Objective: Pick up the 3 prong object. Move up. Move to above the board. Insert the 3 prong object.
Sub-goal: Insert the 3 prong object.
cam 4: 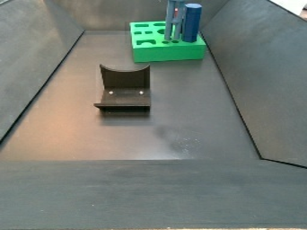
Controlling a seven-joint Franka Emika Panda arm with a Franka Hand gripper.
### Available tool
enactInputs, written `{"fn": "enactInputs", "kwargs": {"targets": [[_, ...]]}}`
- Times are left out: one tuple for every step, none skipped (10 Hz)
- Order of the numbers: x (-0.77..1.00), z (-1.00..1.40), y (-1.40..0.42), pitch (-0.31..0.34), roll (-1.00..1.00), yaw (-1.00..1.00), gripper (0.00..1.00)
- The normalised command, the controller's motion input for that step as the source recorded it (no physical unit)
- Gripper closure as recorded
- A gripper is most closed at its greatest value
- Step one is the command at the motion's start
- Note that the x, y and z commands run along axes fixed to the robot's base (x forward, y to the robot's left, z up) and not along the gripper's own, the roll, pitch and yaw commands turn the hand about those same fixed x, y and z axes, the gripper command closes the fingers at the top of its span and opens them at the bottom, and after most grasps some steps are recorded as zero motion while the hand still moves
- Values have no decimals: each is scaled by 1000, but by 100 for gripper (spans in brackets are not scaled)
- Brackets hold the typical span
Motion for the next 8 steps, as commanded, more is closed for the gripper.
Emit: {"fn": "enactInputs", "kwargs": {"targets": [[71, -123, -89, 30, 107, 69, 100], [163, -231, -100, 80, 164, 63, 100], [43, -114, -49, 0, 56, 34, 100], [80, -66, -120, 0, 0, 0, 100], [100, -257, -120, 0, 44, 0, 100], [97, -251, -43, 0, 76, 0, 100], [126, -263, 0, 16, 131, 0, 100], [140, -223, 0, 46, 143, 0, 100]]}}
